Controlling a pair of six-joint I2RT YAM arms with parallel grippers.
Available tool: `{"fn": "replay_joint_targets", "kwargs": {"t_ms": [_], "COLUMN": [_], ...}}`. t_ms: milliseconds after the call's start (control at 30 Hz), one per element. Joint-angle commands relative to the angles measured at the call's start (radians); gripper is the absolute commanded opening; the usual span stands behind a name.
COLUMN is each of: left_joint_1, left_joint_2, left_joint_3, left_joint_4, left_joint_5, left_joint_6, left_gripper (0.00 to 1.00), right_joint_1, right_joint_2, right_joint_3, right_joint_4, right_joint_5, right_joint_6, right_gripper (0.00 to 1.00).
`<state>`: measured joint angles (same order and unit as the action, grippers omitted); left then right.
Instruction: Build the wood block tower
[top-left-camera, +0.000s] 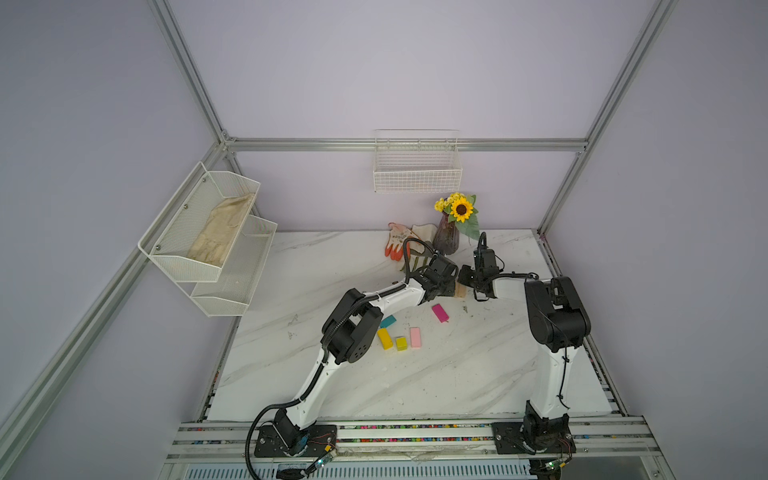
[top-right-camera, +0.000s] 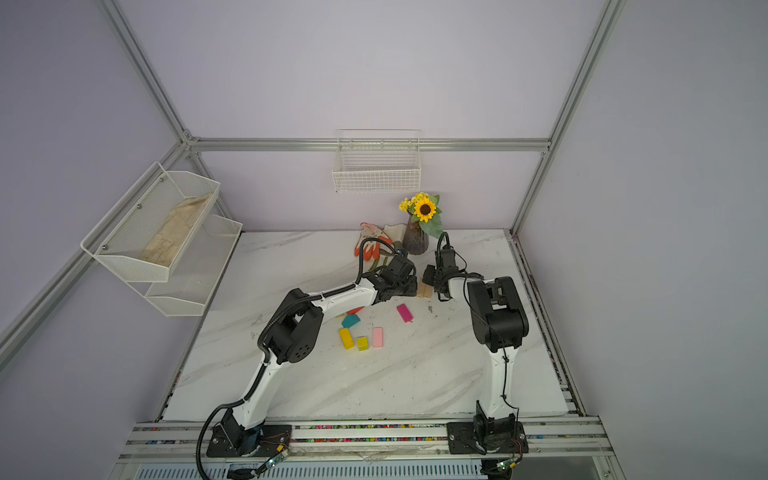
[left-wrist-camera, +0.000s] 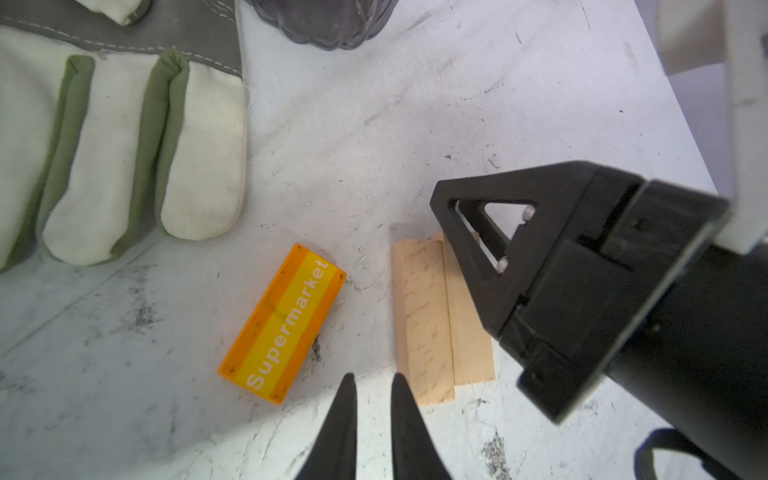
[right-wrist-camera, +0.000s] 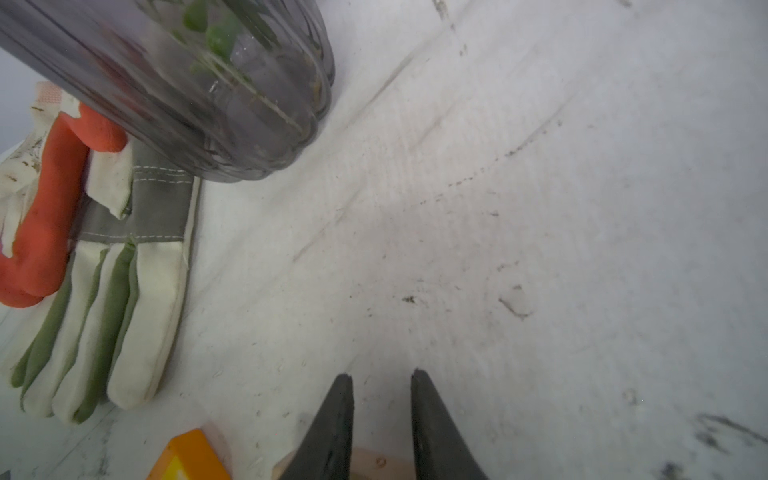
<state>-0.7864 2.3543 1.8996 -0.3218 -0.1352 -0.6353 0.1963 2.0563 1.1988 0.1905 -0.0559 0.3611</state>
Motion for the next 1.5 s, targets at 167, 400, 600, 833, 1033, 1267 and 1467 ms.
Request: {"fn": "replay_joint_targets", "kwargs": {"t_ms": [167,400,600,833,1033,1267,1467], "left_joint_1": [0.003,0.004,0.004,0.004,0.006,0.009,0.012], "left_joint_2": [-0.046,-0.042,-0.039,-0.037,-0.025,-0.006,0.018], "left_joint_3": [-0.027,-0.026,-0.026,-0.026,-0.022,-0.003,0.025], "left_joint_4": [0.03,0.03,0.034,0.032,0.03,0.023,0.004], "left_joint_5": [-0.009,-0.006,-0.002,0.009,0.026,0.053,0.064], "left_joint_6": [0.002,-0.004,-0.004,0.008,0.017,0.025,0.034], "left_gripper": [0.17,0.16,0.16,0.16,0.16,0.17,0.17], "right_joint_1": [-0.003,-0.003,-0.003,-0.027,-0.069,-0.086,-0.084], "right_joint_2": [-0.034,-0.056,-0.049,-0.087,-0.164,-0.2,-0.287], "right_joint_3": [-0.042,-0.069,-0.062,-0.103,-0.192,-0.227,-0.316], "right_joint_4": [-0.034,-0.012,-0.014,0.024,0.087,0.082,0.053], "right_joint_5": [0.025,0.027,0.02,0.052,0.055,0.063,0.055], "right_joint_6": [-0.006,-0.003,-0.001,0.032,0.071,0.091,0.099], "right_gripper": [0.28,0.25,0.25,0.26,0.28,0.27,0.27]}}
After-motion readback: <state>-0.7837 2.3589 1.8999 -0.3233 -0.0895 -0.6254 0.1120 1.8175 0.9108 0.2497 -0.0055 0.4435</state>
